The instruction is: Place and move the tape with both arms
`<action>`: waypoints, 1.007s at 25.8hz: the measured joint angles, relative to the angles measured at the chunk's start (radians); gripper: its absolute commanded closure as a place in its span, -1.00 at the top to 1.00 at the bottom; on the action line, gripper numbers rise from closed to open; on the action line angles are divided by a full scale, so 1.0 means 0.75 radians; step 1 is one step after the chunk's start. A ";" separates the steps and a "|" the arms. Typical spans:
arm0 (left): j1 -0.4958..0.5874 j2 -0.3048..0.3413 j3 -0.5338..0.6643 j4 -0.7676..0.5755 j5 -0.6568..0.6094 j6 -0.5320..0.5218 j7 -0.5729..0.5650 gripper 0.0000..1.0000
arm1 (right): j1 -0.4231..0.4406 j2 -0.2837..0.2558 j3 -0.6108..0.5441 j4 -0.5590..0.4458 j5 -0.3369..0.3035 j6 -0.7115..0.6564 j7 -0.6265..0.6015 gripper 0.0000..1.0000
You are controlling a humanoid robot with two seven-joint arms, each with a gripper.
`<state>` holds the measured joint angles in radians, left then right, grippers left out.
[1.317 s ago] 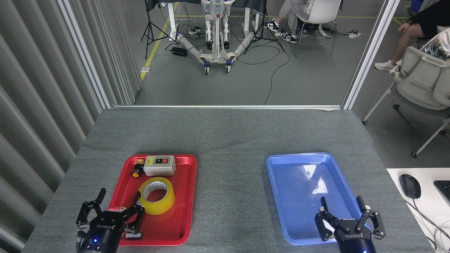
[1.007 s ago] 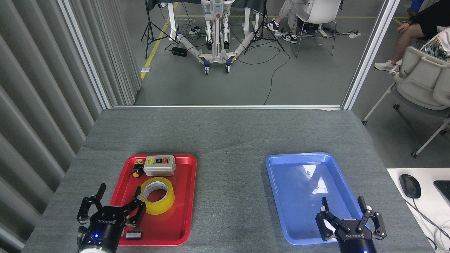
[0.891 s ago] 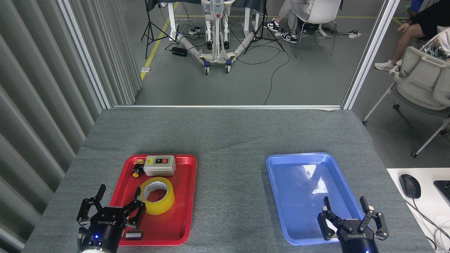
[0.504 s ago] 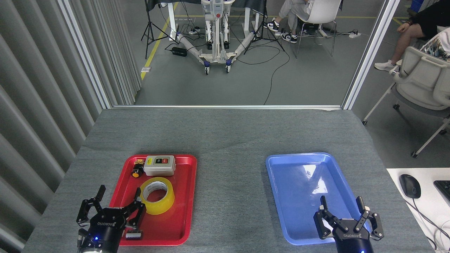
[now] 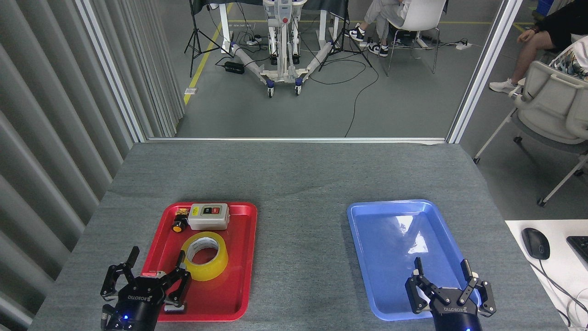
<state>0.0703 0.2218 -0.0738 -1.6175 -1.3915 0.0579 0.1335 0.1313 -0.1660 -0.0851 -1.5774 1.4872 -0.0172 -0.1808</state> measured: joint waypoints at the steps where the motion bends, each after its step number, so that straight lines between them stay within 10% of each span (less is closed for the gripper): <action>1: 0.000 0.001 0.000 0.001 0.001 0.000 0.005 0.99 | 0.000 0.000 0.000 0.000 0.003 0.001 0.010 1.00; 26: -0.083 0.014 -0.100 -0.095 0.001 -0.007 0.002 1.00 | 0.010 -0.023 0.006 -0.006 0.009 0.003 0.064 1.00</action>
<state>0.0077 0.2323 -0.1490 -1.6884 -1.3905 0.0522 0.1353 0.1385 -0.1836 -0.0807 -1.5818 1.4940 -0.0150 -0.1324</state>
